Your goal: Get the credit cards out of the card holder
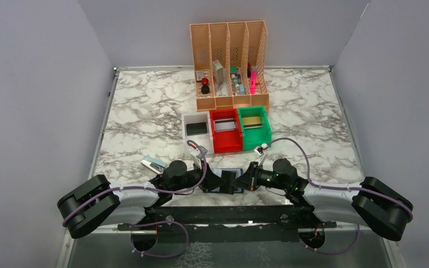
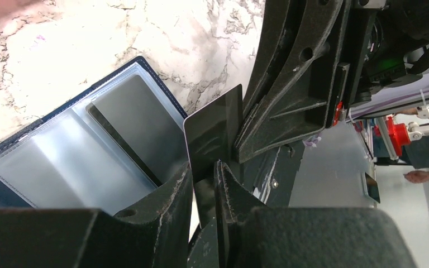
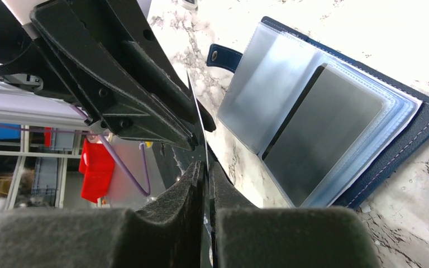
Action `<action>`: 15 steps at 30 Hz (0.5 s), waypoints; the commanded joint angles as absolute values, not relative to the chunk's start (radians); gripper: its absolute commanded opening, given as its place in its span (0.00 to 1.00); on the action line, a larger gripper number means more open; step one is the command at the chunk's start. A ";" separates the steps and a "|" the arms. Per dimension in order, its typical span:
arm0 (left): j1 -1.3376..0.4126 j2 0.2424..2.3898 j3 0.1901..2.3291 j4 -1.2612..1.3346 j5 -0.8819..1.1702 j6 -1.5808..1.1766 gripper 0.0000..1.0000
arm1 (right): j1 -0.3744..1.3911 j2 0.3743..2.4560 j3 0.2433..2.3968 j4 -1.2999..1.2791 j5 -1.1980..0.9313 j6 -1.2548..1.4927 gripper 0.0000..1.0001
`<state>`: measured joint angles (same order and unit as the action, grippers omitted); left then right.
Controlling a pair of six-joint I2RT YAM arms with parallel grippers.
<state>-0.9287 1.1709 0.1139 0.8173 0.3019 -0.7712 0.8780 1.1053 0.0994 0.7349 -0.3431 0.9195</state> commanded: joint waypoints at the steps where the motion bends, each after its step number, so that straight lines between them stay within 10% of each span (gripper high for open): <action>1: -0.934 1.172 0.109 0.888 0.332 -0.784 0.23 | 0.884 1.130 0.107 0.776 -0.355 0.927 0.12; 15: -0.934 1.185 0.099 0.899 0.326 -0.798 0.22 | 0.884 1.150 0.098 0.819 -0.345 0.958 0.13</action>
